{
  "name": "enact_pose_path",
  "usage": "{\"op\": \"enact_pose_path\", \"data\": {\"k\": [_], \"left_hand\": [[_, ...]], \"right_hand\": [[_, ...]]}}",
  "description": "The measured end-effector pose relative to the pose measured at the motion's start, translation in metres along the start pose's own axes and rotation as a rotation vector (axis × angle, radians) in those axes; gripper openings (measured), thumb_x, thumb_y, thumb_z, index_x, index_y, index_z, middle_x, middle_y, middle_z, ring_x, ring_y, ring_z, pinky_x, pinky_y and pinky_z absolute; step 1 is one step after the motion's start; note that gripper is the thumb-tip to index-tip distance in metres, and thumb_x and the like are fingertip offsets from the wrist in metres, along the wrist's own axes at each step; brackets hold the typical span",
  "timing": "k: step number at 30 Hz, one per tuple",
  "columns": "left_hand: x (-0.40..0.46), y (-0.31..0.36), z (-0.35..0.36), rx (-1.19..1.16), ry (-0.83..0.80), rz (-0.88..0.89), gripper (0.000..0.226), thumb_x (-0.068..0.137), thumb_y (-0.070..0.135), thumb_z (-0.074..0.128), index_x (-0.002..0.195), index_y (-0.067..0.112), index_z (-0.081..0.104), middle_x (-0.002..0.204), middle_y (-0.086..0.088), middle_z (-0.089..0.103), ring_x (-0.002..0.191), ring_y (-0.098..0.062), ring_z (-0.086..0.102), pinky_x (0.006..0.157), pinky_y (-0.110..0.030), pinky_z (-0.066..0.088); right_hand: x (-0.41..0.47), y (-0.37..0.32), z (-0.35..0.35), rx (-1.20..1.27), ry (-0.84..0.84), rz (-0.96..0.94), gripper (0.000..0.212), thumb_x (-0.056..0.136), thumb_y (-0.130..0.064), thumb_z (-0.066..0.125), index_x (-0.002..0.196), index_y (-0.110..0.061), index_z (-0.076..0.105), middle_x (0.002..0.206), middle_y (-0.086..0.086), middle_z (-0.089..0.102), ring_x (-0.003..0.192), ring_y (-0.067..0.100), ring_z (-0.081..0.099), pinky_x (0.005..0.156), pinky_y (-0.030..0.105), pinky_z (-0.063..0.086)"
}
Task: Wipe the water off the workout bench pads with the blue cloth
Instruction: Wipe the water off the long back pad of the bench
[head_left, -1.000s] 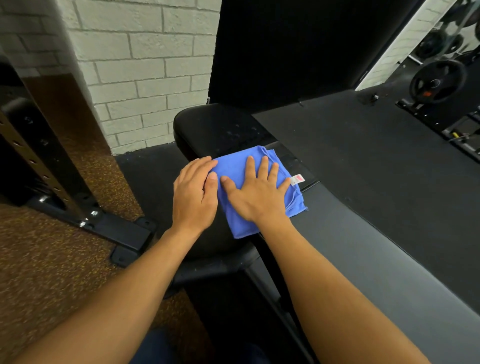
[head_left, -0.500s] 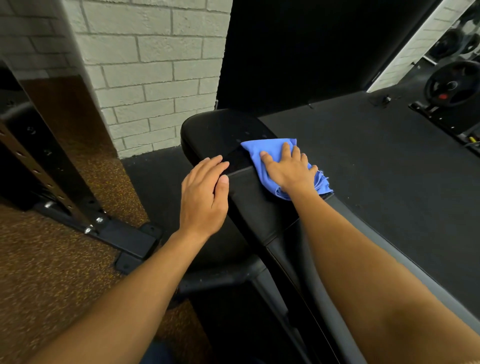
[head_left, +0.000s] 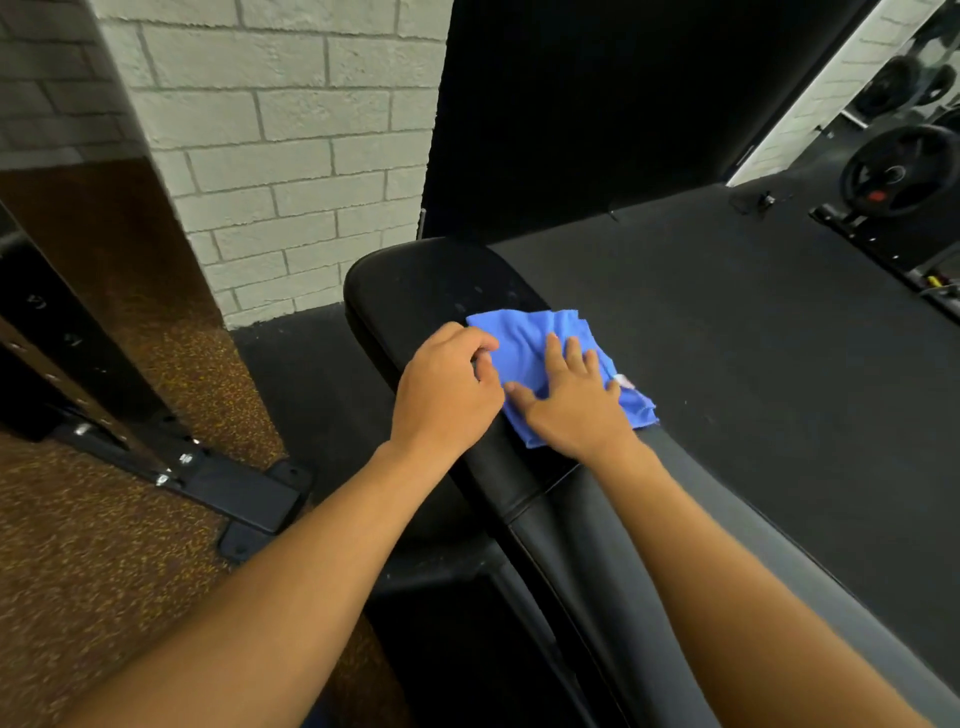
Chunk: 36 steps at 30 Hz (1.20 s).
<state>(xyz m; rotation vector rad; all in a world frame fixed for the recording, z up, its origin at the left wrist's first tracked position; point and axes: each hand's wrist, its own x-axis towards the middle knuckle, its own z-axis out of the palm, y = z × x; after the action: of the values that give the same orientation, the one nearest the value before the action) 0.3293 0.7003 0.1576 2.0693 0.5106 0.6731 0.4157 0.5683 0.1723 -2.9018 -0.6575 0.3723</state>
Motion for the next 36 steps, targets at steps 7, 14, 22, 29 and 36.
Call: {"op": "enact_pose_path", "data": {"k": [7,14,22,29,36], "left_hand": [[0.039,-0.01,-0.002,0.26,-0.315,0.049,0.055,0.083,0.0,0.055,0.13,0.026,0.065,0.146,0.005,0.047,0.125,-0.025,0.044,0.102,-0.035,0.036],[0.041,-0.023,-0.006,0.272,-0.379,0.082,0.047,0.085,0.016,0.063,0.126,0.039,0.066,0.154,0.014,0.041,0.137,-0.019,0.031,0.102,-0.032,0.02],[0.063,0.008,-0.017,-0.515,-0.227,-0.035,0.015,0.093,0.012,0.067,0.086,0.025,0.07,0.086,0.007,0.069,0.081,-0.008,0.061,0.076,-0.028,0.048],[0.1,0.042,0.042,-0.274,-0.231,-0.024,0.012,0.093,0.034,0.066,0.098,0.023,0.069,0.087,0.004,0.071,0.08,-0.012,0.064,0.076,-0.039,0.053],[0.094,0.034,0.086,-0.104,-0.377,-0.049,0.038,0.104,0.036,0.051,0.139,0.024,0.057,0.14,0.006,0.059,0.126,-0.013,0.055,0.1,-0.027,0.043]], "right_hand": [[-0.047,-0.014,0.004,-0.042,0.215,-0.132,0.041,0.087,-0.049,0.064,0.108,-0.014,0.069,0.125,0.005,0.056,0.114,0.029,0.053,0.092,0.045,0.045],[-0.047,-0.021,-0.029,0.105,0.367,-0.202,0.017,0.095,-0.019,0.052,0.081,-0.011,0.058,0.066,0.001,0.054,0.06,0.026,0.048,0.052,0.036,0.033],[-0.031,0.028,-0.115,0.715,0.342,-0.098,0.018,0.098,-0.009,0.059,0.083,-0.017,0.066,0.064,0.0,0.064,0.055,0.013,0.057,0.053,0.033,0.054],[0.021,0.102,-0.1,0.687,0.352,0.161,0.012,0.093,-0.012,0.064,0.083,-0.015,0.069,0.07,0.007,0.066,0.057,0.014,0.057,0.062,0.035,0.05],[0.038,0.068,-0.045,0.295,0.298,-0.061,0.03,0.093,-0.038,0.063,0.111,-0.015,0.065,0.112,0.003,0.061,0.097,0.019,0.06,0.079,0.028,0.042]]}}
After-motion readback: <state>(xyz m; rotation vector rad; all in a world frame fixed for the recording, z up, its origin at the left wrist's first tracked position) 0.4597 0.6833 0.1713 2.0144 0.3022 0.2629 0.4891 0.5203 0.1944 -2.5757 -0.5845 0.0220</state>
